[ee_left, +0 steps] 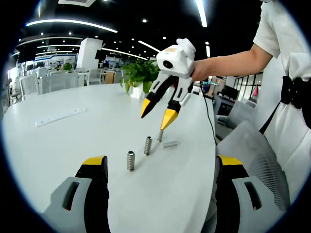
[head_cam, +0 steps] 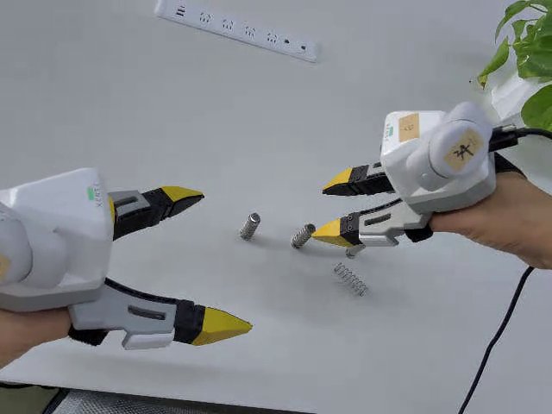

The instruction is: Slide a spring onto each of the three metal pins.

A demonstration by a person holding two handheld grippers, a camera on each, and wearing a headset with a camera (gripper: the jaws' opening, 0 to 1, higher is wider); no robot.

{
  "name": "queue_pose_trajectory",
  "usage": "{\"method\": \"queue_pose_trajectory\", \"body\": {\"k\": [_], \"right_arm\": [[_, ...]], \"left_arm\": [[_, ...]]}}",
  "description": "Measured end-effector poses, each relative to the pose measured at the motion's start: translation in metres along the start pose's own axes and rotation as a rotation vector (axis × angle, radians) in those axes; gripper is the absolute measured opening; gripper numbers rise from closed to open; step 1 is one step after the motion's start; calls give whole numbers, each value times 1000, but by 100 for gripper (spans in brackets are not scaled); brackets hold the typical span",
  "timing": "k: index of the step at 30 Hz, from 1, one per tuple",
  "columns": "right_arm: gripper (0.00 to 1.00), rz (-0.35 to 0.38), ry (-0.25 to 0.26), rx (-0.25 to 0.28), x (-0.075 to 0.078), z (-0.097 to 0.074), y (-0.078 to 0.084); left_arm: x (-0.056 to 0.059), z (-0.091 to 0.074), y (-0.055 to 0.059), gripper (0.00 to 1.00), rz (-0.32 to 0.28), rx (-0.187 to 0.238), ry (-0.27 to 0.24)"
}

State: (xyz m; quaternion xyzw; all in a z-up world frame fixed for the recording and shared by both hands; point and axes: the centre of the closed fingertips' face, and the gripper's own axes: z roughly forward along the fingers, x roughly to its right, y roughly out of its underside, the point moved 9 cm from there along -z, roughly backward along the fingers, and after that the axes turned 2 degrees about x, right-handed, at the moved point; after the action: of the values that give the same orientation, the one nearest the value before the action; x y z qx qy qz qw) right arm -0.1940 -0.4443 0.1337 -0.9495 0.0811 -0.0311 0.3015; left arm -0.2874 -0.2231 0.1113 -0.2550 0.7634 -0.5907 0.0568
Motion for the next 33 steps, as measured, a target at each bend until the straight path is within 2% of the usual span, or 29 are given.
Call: {"method": "queue_pose_trajectory", "body": {"k": [5,7,11,19,27,33], "right_arm": [[39,44,42,42,-6,-17,9],[41,59,54,59,-2,-19,16],[45,85,76,82,-7,-28,26],[56,129,112,139,-27,-47,37],[67,147,126,179,-43,-65,52],[74,170,134,228,-50,-77,66]], "left_arm": [[2,-1,-1,91,12,-19,-3],[2,-2,-1,91,16,-22,-5],[4,-3,-2,91,23,-38,-6],[9,-4,-9,89,60,-71,-6],[18,5,-16,88,98,-110,20],[26,18,-24,87,131,-136,56]]}}
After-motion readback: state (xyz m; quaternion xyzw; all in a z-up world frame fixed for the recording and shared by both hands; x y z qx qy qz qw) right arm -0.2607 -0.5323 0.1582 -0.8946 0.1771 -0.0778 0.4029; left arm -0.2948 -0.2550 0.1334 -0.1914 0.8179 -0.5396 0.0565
